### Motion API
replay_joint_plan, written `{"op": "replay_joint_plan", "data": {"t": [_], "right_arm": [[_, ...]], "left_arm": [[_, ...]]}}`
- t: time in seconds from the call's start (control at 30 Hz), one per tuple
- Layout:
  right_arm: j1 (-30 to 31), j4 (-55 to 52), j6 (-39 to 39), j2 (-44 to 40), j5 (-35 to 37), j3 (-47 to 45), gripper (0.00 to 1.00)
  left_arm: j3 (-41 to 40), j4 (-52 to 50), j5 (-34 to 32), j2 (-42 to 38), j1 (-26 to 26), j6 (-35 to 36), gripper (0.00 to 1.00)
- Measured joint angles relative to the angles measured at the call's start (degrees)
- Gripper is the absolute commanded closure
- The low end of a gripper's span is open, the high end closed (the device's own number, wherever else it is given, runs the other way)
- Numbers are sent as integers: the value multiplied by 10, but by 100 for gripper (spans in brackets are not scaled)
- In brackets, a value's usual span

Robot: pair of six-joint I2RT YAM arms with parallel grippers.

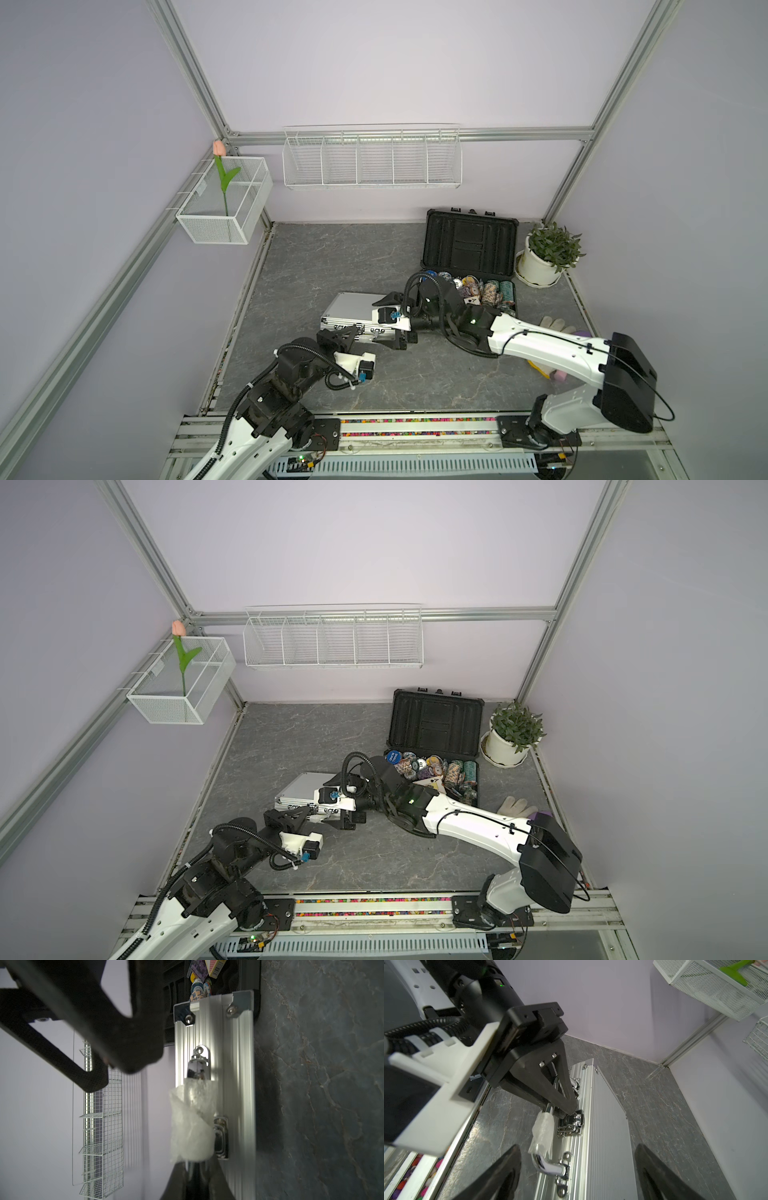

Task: Open the poker set cases
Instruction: Open the fastener on the poker set case.

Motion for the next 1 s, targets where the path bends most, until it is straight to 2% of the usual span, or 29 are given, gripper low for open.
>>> {"op": "replay_joint_plan", "data": {"t": [0.37,1.0], "right_arm": [[15,-22,-36,40,-35,10,12],[33,-35,-55,85,-12,49,12]], "left_arm": [[-7,0,-3,-5,-1,0,100],[-12,9,-2,-8,-1,-1,100]]}}
